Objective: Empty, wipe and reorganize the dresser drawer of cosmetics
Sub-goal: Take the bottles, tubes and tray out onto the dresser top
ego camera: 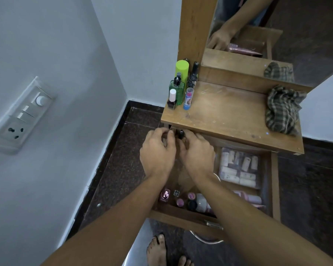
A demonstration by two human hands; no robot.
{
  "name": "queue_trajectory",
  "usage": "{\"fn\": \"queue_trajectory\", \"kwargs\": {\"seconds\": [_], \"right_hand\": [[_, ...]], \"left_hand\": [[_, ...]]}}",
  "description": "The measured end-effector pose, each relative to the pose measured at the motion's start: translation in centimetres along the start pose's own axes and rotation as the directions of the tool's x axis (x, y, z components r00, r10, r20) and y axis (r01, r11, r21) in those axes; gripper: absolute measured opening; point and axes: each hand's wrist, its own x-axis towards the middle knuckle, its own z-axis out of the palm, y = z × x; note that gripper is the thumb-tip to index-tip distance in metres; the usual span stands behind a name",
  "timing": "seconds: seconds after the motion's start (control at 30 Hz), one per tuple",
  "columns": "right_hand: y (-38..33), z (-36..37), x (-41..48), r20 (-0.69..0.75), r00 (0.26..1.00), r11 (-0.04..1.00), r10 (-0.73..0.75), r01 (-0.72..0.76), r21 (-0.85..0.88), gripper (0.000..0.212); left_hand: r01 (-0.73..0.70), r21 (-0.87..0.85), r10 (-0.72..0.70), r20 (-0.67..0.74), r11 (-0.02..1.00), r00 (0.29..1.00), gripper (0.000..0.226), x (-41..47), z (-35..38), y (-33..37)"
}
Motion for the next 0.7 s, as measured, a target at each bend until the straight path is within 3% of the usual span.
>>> {"fn": "queue_trajectory", "kwargs": {"seconds": [0.27,0.53,0.7], "right_hand": [[0.0,-0.1,0.0,-0.002,1.0,1.0,-0.014,0.014,0.006,0.022],[-1.5,-7.4,0.6,-0.322,0.943,0.971,-0.088,0.153,0.185,0.015],[-4.2,-9.8,4.5,-0.245,0.963,0.974,-0.113,0.156,0.163,0.013]], "left_hand": [[-0.057,-0.023,0.056,-0.021,0.998,0.998,0.021,0.3,0.3,0.3],[-0.166,-0.169,0.152,-0.096,0.972,0.984,0.019,0.3,-0.4,1.5],[-0.164,-0.172,0.153,-0.079,0.971,0.985,0.027,0.7,0.2,3.0]]}}
